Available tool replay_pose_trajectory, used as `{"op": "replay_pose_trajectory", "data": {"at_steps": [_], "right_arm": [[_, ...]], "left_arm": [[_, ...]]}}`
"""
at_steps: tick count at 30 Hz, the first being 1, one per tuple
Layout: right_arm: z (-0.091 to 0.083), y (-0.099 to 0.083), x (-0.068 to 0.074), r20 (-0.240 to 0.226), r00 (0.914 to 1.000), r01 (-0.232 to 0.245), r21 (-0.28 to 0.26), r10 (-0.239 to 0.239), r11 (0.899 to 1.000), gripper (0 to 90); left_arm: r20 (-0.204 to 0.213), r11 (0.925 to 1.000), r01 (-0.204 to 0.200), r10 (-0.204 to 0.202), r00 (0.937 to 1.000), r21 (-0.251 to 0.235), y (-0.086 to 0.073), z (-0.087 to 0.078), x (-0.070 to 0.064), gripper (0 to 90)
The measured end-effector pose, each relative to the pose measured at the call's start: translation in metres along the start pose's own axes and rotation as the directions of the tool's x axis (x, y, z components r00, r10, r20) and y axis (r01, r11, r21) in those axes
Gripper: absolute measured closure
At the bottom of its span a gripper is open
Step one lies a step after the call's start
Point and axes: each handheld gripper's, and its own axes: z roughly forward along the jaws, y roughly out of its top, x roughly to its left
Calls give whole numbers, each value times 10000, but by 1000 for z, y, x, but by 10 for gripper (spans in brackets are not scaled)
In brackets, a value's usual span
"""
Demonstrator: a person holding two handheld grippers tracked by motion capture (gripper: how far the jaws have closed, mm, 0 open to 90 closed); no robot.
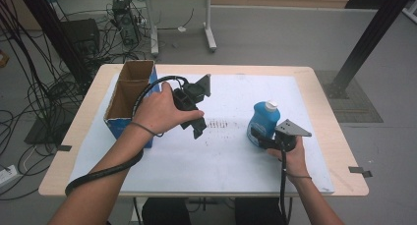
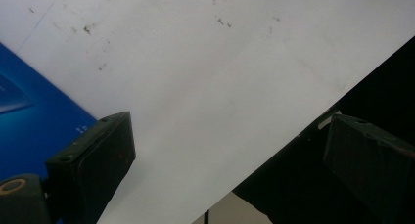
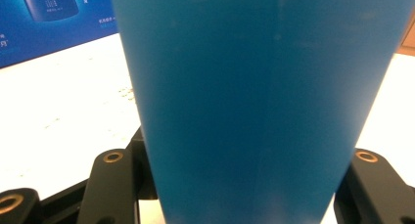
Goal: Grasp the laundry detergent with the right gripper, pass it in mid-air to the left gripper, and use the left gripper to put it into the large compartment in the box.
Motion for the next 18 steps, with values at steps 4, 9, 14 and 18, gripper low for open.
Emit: {"op": "replay_pose_trajectory", "data": {"at_steps": [4,9,14,18], "right_arm": [[0,1,0,-13,10000,-40,48,40,10000,420],[0,2,0,0,10000,-51,78,51,10000,420],[0,3,0,12,10000,-59,101,59,9999,420],[0,3,0,12,10000,-44,94,43,9999,420]], "left_arm": [[1,10000,23,-23,10000,-22,-1,0,0,53],[-22,10000,40,-40,10000,0,-2,0,0,53],[-6,10000,15,-15,10000,25,-1,0,-1,53],[-15,10000,10,-10,10000,9,0,0,-1,53]]}}
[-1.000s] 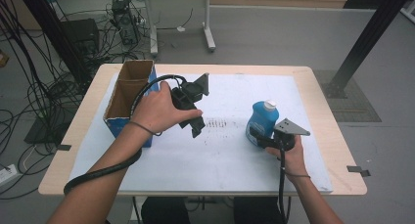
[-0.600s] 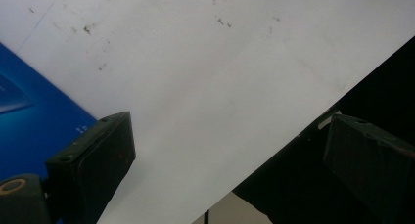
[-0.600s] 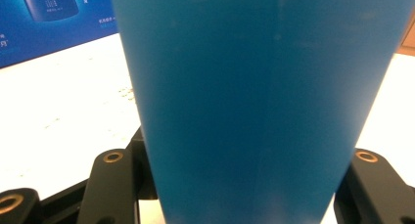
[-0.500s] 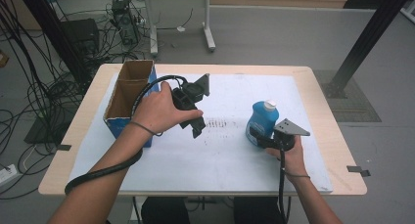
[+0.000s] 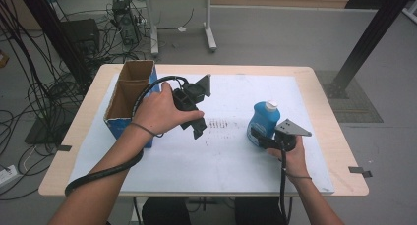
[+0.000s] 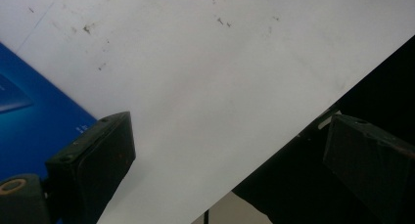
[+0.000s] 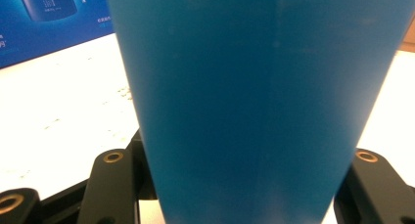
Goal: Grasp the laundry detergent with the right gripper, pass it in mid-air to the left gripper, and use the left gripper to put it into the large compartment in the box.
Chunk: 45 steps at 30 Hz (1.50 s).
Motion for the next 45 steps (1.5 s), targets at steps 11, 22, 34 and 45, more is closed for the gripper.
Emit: {"op": "replay_pose_trajectory", "data": {"at_steps": [11,22,34,45], "right_arm": [[0,-1,0,4,10000,71,-47,-71,10000,420],[0,-2,0,-9,10000,58,-72,-58,10000,421],[0,-3,0,-5,10000,42,-110,-42,9999,422],[0,-3,-1,-35,10000,28,-94,-28,10000,422]], "left_arm": [[-27,10000,-14,14,10000,-14,-1,1,-1,53],[-5,10000,32,-32,10000,44,-1,3,0,53],[-16,10000,40,-40,10000,-36,0,0,3,53],[-3,10000,70,-70,10000,-52,0,1,4,53]]}}
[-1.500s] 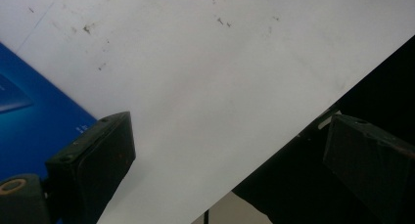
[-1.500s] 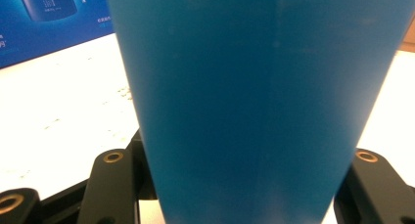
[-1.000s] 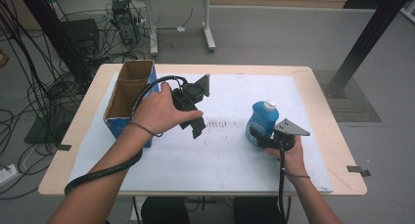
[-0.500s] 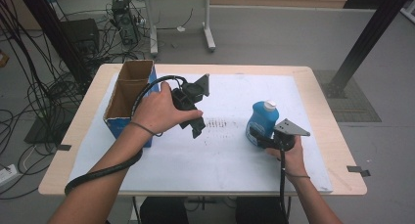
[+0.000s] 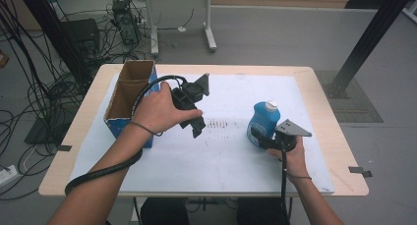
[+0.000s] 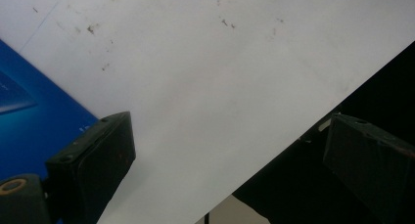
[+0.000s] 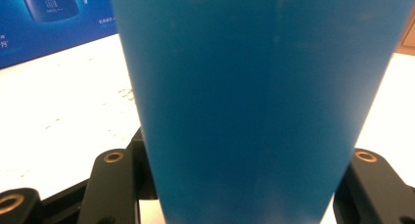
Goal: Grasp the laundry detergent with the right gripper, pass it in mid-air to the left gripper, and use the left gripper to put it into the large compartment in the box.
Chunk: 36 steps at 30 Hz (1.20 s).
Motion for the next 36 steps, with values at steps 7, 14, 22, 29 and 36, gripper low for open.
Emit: {"op": "replay_pose_trajectory", "data": {"at_steps": [7,14,22,29,36], "right_arm": [[0,-1,0,21,10000,8,-36,-8,10000,422],[0,0,0,24,10000,39,-24,-39,10000,422],[0,0,0,21,10000,30,6,-30,10000,422],[0,0,0,-8,10000,16,14,-16,10000,421],[0,0,0,10,10000,7,5,-7,10000,421]], "left_arm": [[-45,10000,6,-6,10000,-12,0,-2,0,53],[-60,10000,29,-30,10000,-20,-1,-2,-1,53],[-82,10000,36,-36,10000,-7,-3,-3,-2,53],[-71,10000,51,-51,10000,-11,-3,-4,-2,53],[-99,10000,-3,3,10000,-8,-2,-5,-4,53]]}}
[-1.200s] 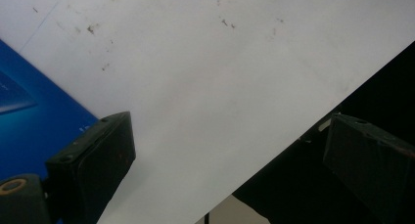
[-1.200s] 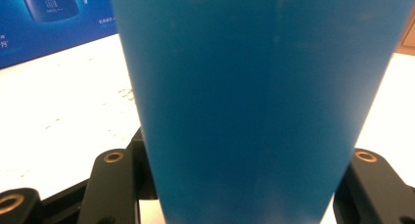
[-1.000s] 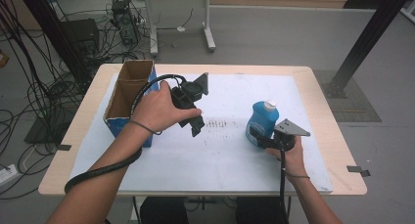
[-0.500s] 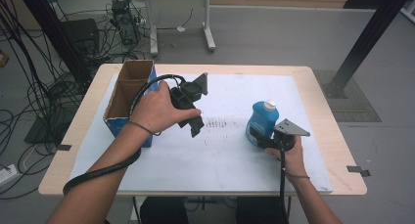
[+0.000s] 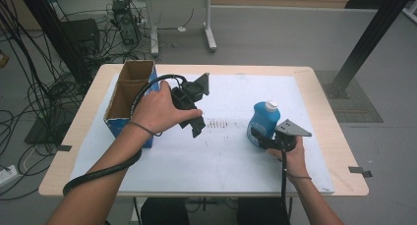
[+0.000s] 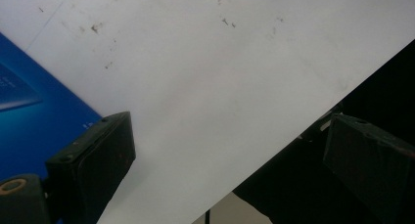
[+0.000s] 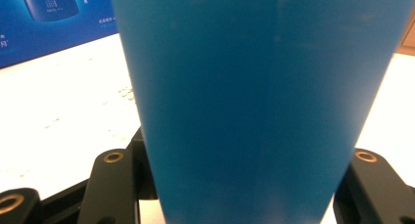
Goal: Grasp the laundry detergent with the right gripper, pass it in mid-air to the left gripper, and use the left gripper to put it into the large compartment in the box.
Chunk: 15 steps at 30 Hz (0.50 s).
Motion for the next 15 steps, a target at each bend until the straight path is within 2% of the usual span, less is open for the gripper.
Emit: {"op": "replay_pose_trajectory", "data": {"at_steps": [15], "right_arm": [[0,2,-1,-53,10000,30,70,-30,10000,424]], "left_arm": [[66,9998,-40,41,10000,-184,-5,-1,3,53]]}}
